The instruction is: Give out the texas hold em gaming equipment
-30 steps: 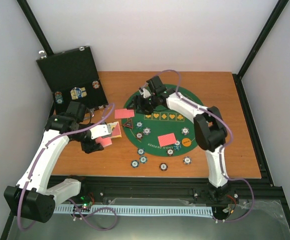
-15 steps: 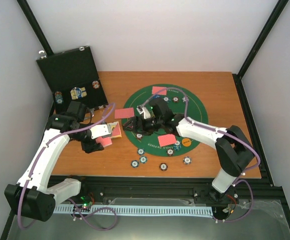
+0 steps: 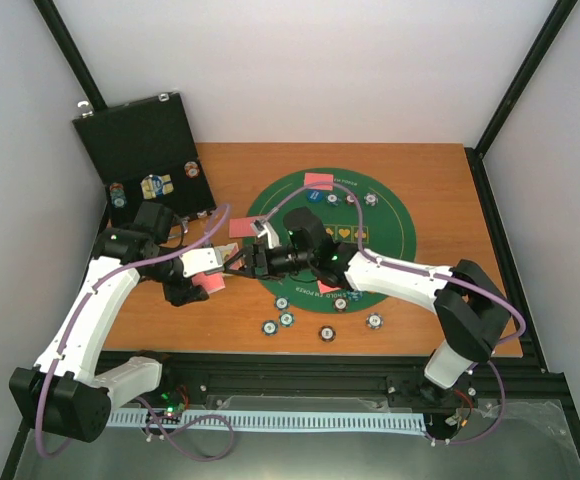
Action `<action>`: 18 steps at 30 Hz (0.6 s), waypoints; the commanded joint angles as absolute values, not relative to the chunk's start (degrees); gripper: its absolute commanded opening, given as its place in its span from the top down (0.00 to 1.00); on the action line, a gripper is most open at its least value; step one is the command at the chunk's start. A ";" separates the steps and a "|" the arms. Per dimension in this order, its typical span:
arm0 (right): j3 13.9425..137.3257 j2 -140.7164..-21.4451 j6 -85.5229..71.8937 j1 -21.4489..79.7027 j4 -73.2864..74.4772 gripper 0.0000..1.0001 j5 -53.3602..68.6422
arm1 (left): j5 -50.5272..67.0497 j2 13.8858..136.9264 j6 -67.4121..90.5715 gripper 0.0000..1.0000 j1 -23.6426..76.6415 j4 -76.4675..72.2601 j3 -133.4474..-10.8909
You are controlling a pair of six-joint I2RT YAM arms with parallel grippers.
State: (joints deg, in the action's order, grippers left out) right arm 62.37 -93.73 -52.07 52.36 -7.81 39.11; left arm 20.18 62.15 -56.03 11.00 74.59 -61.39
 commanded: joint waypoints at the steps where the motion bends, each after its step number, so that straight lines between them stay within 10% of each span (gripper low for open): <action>1: 60.95 -94.54 -54.67 54.19 -13.81 0.16 38.32 | 22.79 62.41 -54.89 0.70 11.26 74.89 -64.45; 18: 63.96 -102.76 -61.42 58.37 -23.40 0.17 39.24 | 22.75 61.84 -54.98 0.70 11.26 75.82 -65.30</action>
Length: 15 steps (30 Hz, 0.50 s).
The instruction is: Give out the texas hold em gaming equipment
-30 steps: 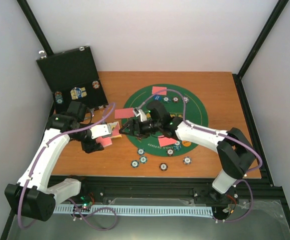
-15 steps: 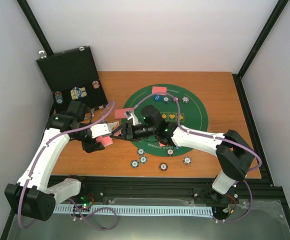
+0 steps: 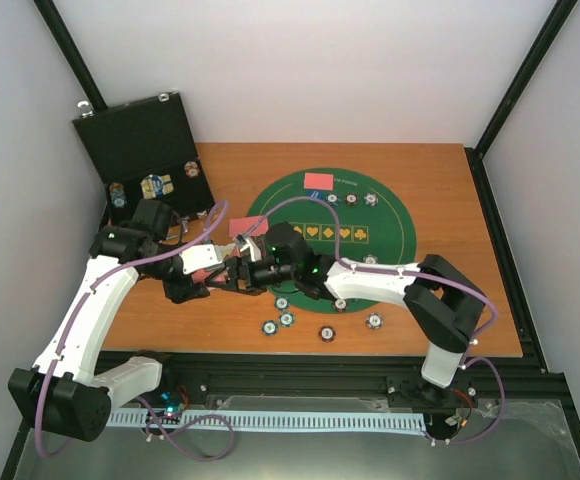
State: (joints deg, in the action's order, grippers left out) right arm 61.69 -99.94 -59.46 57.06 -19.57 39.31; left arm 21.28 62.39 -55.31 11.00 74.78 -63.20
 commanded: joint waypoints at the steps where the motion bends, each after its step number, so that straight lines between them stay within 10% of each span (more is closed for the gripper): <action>1: 64.41 -103.54 -61.87 58.50 -24.06 0.17 39.28 | 22.83 61.84 -54.96 0.70 11.25 75.79 -65.37; 15: 68.66 -109.98 -68.35 58.65 -30.77 0.18 40.47 | 22.18 61.21 -55.56 0.70 11.30 76.61 -65.06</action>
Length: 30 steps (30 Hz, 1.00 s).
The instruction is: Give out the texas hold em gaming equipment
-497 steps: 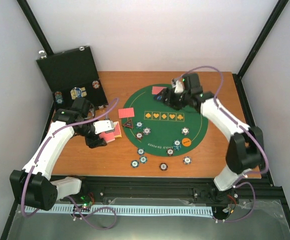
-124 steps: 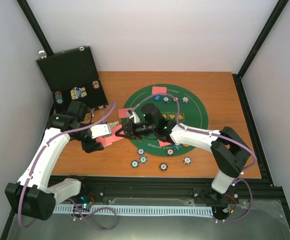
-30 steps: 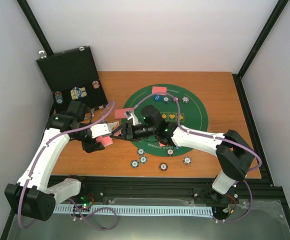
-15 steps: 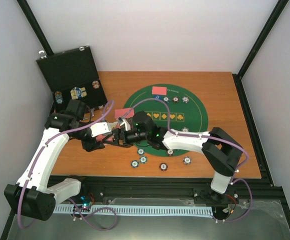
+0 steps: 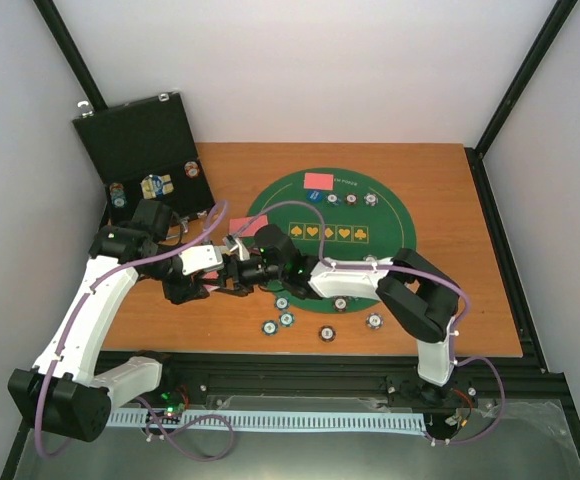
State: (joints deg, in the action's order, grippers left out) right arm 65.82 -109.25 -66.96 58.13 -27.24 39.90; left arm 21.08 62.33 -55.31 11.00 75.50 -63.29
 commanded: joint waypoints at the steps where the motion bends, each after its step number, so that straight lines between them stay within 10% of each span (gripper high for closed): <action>1: 69.05 -110.28 -68.56 58.67 -30.76 0.18 40.51 | 22.32 61.25 -55.48 0.70 11.28 76.48 -65.04; 30: 60.73 -104.72 -67.85 53.44 -26.38 0.32 40.52 | 21.72 61.29 -56.07 0.70 11.25 76.54 -65.74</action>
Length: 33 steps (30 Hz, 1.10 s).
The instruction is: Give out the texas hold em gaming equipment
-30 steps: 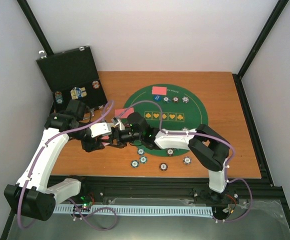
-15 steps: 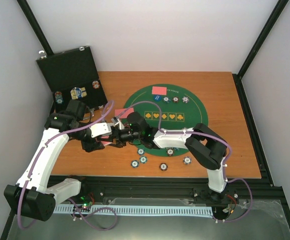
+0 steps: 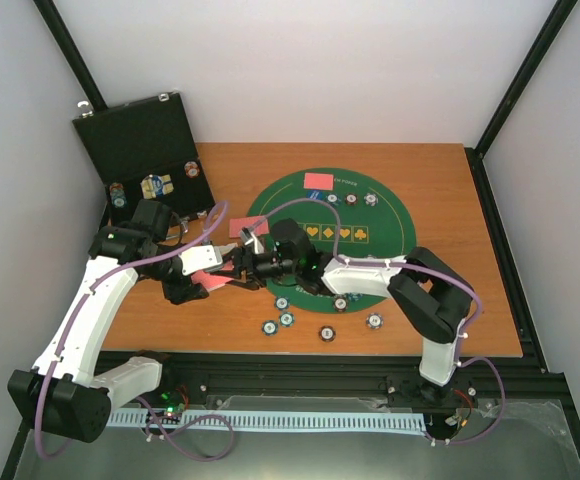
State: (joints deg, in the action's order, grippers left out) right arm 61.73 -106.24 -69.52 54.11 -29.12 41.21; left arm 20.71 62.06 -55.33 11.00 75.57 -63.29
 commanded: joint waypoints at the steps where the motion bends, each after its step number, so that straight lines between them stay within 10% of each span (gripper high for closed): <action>1: 60.57 -104.45 -67.61 53.44 -26.16 0.34 40.58 | 21.78 61.24 -56.07 0.70 11.25 76.54 -65.70; 19: 60.84 -97.47 -62.61 53.17 -16.38 0.93 39.04 | 21.45 60.91 -56.36 0.70 11.26 76.41 -64.99; 33: 63.74 -91.16 -53.21 45.33 0.01 0.97 40.24 | 21.47 61.11 -56.27 0.70 11.25 76.35 -65.06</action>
